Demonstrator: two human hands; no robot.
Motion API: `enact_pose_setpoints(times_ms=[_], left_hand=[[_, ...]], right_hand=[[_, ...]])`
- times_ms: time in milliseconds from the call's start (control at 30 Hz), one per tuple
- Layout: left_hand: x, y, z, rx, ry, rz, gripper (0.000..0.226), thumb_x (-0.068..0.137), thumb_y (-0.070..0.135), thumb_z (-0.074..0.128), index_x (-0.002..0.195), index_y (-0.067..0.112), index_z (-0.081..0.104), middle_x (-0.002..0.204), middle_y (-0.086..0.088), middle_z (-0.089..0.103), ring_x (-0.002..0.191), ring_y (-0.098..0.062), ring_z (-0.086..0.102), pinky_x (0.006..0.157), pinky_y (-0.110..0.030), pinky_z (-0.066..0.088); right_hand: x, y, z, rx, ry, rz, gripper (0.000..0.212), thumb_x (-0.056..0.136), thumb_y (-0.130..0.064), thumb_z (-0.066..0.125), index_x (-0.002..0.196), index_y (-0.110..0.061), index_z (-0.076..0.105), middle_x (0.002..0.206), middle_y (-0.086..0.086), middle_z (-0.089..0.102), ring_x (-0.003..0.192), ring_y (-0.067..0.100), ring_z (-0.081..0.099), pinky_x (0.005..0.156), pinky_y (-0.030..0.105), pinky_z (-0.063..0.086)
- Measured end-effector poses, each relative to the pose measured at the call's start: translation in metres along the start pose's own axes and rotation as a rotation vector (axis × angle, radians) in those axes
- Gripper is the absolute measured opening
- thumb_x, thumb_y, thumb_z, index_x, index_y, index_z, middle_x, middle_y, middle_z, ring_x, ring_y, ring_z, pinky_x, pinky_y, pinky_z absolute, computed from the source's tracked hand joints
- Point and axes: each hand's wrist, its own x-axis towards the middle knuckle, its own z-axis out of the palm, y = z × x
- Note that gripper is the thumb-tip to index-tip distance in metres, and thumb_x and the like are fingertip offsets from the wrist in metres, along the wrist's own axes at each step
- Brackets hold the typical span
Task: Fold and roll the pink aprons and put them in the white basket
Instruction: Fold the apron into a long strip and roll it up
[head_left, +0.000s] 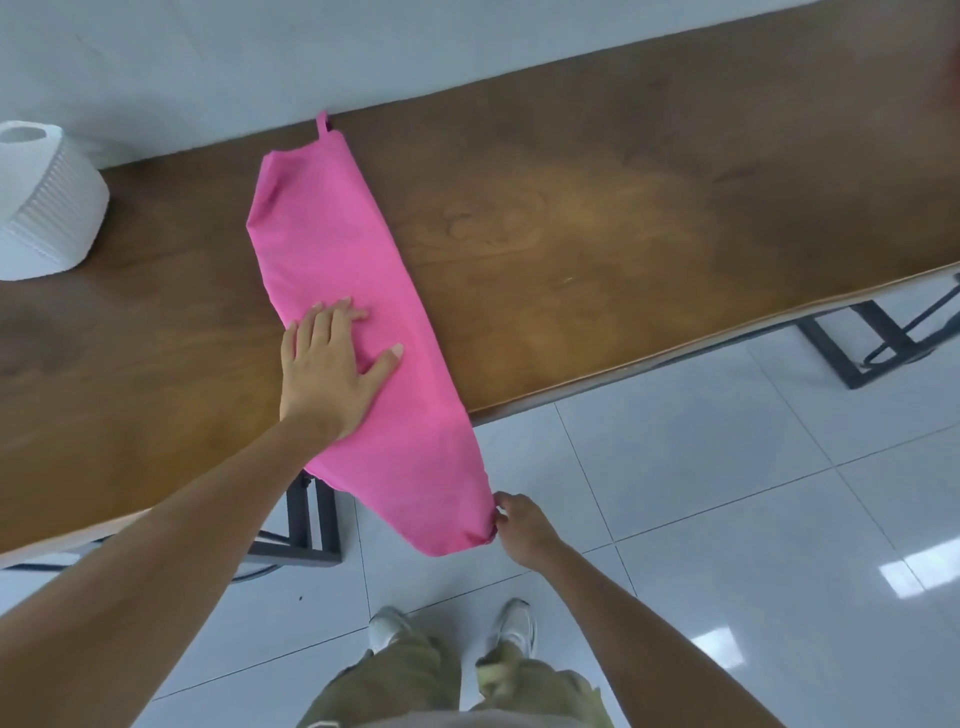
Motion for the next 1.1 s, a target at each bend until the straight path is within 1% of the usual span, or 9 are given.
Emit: enact_pose_setpoints(times_ms=[133,267,400,467,567,733,933,1000,1100], left_hand=[[-0.001,0.001,-0.001,-0.005,0.005,0.004,0.067,0.091,0.073,0.039,0.138,0.025,0.045,0.155,-0.001,0.041,0.148,-0.029,0.03,0.122,-0.053,0.02],[-0.002,0.001,-0.002,-0.008,0.004,0.005,0.068,0.091,0.073,0.039,0.138,0.025,0.045,0.154,-0.002,0.041,0.147,-0.029,0.031,0.122,-0.052,0.02],[-0.001,0.002,-0.002,-0.013,0.004,0.003,0.066,0.09,0.073,0.04,0.137,0.026,0.044,0.154,-0.002,0.042,0.146,-0.03,0.032,0.122,-0.052,0.02],[-0.001,0.002,-0.003,-0.02,0.003,0.0,0.066,0.09,0.073,0.04,0.137,0.026,0.044,0.154,-0.002,0.042,0.146,-0.029,0.032,0.122,-0.052,0.02],[-0.002,0.003,-0.004,-0.025,-0.005,-0.003,0.064,0.091,0.072,0.041,0.137,0.027,0.044,0.155,-0.001,0.041,0.147,-0.028,0.03,0.123,-0.051,0.018],[-0.002,0.003,-0.004,-0.029,-0.002,-0.005,0.063,0.09,0.071,0.042,0.136,0.027,0.044,0.153,-0.001,0.042,0.146,-0.028,0.032,0.122,-0.052,0.019],[-0.004,0.005,-0.005,-0.024,-0.004,0.002,0.062,0.09,0.071,0.041,0.134,0.027,0.044,0.152,-0.002,0.043,0.143,-0.03,0.035,0.121,-0.053,0.021],[-0.004,0.005,-0.005,-0.017,-0.003,0.003,0.063,0.091,0.071,0.04,0.135,0.027,0.044,0.151,-0.002,0.043,0.143,-0.03,0.035,0.121,-0.053,0.022],[-0.003,0.005,-0.005,-0.007,-0.009,0.004,0.063,0.091,0.071,0.04,0.136,0.027,0.044,0.151,-0.003,0.043,0.144,-0.029,0.034,0.121,-0.053,0.022]], right_hand=[[-0.004,0.017,0.014,0.237,0.016,0.116,0.022,0.091,-0.01,0.048,0.091,-0.02,0.067,0.084,-0.001,0.07,0.061,0.012,0.052,0.047,0.017,0.039],[-0.006,0.028,0.02,0.464,0.098,0.178,0.03,0.083,0.004,0.05,0.087,-0.013,0.074,0.065,-0.004,0.067,0.06,0.014,0.054,0.057,0.022,0.045],[-0.023,0.044,0.015,0.787,0.088,0.188,0.042,0.087,0.022,0.04,0.097,0.0,0.074,0.078,0.014,0.067,0.069,0.02,0.057,0.067,0.025,0.053],[-0.028,0.052,0.014,0.86,0.088,0.172,0.043,0.087,0.024,0.043,0.098,-0.003,0.075,0.081,0.009,0.07,0.073,0.016,0.061,0.07,0.022,0.053],[-0.033,0.054,0.017,0.827,0.081,0.132,0.046,0.08,0.025,0.048,0.104,-0.004,0.074,0.075,-0.002,0.068,0.067,0.006,0.059,0.068,0.016,0.048],[-0.045,0.058,0.016,0.906,0.096,0.101,0.045,0.077,0.03,0.049,0.106,0.004,0.072,0.084,0.007,0.072,0.073,0.007,0.064,0.072,0.017,0.052],[-0.053,0.058,0.01,0.952,0.212,0.143,0.048,0.073,0.031,0.043,0.1,0.005,0.073,0.073,0.006,0.063,0.06,0.013,0.047,0.054,0.018,0.039],[-0.056,0.052,0.003,0.889,0.25,0.145,0.044,0.075,0.027,0.047,0.101,0.002,0.073,0.08,0.002,0.068,0.062,0.009,0.054,0.055,0.014,0.041],[-0.062,0.039,-0.011,0.718,0.298,0.097,0.033,0.084,0.012,0.059,0.101,-0.012,0.074,0.103,-0.003,0.072,0.08,0.008,0.064,0.067,0.011,0.048]])
